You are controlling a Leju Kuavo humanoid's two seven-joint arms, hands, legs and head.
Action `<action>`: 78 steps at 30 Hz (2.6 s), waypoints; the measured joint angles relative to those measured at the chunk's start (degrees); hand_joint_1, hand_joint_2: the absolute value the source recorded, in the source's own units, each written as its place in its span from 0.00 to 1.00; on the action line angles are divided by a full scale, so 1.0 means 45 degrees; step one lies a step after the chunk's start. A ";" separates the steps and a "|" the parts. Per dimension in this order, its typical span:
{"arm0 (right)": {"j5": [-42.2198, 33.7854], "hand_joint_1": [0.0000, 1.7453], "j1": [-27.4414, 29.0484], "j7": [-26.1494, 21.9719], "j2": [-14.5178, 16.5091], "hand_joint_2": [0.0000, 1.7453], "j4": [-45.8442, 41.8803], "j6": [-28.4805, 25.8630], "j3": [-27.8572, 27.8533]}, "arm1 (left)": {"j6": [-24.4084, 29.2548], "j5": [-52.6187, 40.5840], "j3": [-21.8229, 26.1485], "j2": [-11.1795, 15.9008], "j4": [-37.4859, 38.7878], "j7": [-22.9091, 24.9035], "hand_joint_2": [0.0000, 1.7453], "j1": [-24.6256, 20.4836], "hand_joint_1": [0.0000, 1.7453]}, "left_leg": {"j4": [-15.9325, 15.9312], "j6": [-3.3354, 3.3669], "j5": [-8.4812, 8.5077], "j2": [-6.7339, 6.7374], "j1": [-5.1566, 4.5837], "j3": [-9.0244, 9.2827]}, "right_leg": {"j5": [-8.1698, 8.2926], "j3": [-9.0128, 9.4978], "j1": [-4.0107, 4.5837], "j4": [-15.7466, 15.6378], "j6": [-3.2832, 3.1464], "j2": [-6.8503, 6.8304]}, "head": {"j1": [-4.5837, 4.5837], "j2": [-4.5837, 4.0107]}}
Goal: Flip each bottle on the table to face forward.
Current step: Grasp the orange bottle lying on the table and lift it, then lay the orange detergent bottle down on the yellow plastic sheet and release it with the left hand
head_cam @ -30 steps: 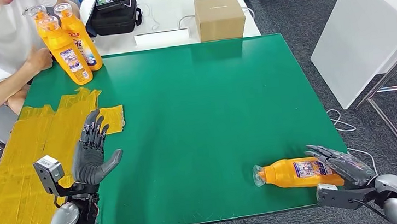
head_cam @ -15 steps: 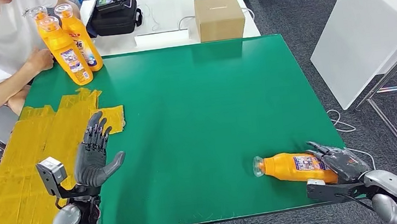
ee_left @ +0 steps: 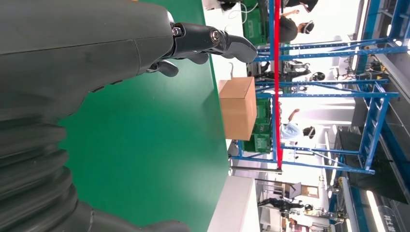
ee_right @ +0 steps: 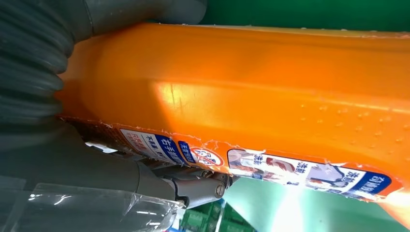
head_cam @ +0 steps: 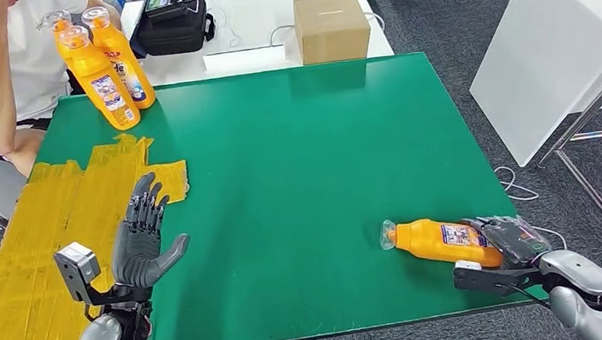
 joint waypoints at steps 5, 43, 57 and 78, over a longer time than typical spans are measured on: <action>0.0381 1.00 -0.0146 0.0296 0.1718 1.00 0.0157 -0.1788 -0.0453 | -0.0136 -0.0380 -0.0050 -0.0064 -0.0272 0.0359 1.00 0.0245 0.00 | -0.0002 -0.0003 0.0001 0.0029 0.0015 0.0002 | 0.0001 -0.0002 0.0018 0.0001 -0.0002 0.0033 | 0.0002 0.0000; -0.5034 1.00 -0.3291 -0.2960 1.1092 1.00 0.2556 -0.1005 -0.1067 | -0.0957 -0.0082 -0.3053 -0.0362 0.1732 0.1575 1.00 -0.1960 0.00 | -0.0002 -0.0017 0.0016 -0.0001 0.0033 -0.0037 | 0.0002 -0.0037 0.0032 0.0015 -0.0005 0.0017 | 0.0004 0.0000; -0.4316 1.00 -0.3565 -0.2789 1.1758 1.00 0.3914 -0.1179 0.0664 | -0.0869 0.0175 -0.3141 -0.0369 0.2143 0.1575 1.00 -0.2128 0.00 | -0.0002 -0.0018 0.0016 0.0004 0.0033 -0.0042 | 0.0001 -0.0040 0.0031 0.0016 -0.0005 0.0018 | 0.0006 0.0000; -0.3634 1.00 -0.4682 -0.2373 1.2206 1.00 0.6403 -0.1481 0.2839 | -0.0917 0.1460 -0.2432 -0.0280 0.2206 0.1609 1.00 -0.1772 1.00 | -0.0001 -0.0024 0.0021 0.0008 0.0032 -0.0039 | 0.0001 -0.0047 0.0031 0.0015 -0.0005 0.0023 | 0.0006 0.0000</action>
